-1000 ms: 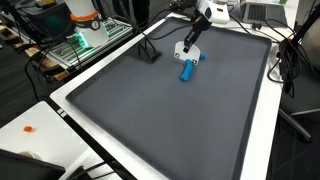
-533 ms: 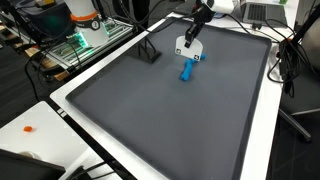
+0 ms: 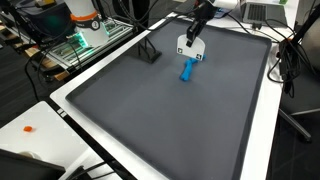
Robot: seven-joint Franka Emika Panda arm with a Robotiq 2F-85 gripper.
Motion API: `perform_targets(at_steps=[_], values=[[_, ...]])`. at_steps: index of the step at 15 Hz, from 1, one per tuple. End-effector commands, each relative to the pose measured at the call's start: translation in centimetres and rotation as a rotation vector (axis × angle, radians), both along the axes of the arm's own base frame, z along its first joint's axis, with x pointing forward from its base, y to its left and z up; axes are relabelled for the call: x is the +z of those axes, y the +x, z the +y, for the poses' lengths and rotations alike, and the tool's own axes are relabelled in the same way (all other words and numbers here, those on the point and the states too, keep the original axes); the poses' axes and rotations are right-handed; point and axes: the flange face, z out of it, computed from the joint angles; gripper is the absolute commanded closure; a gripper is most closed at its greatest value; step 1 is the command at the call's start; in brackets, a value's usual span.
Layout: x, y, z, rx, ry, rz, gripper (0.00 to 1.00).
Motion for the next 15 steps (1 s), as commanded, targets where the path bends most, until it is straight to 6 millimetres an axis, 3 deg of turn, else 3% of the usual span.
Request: perform_targets(at_steps=[1,15], values=[[0.0,0.5,-0.6,0.021,0.004,-0.001,0.99],[-3.0,2.3,-1.3,0.077,0.001,0.007,0.99]])
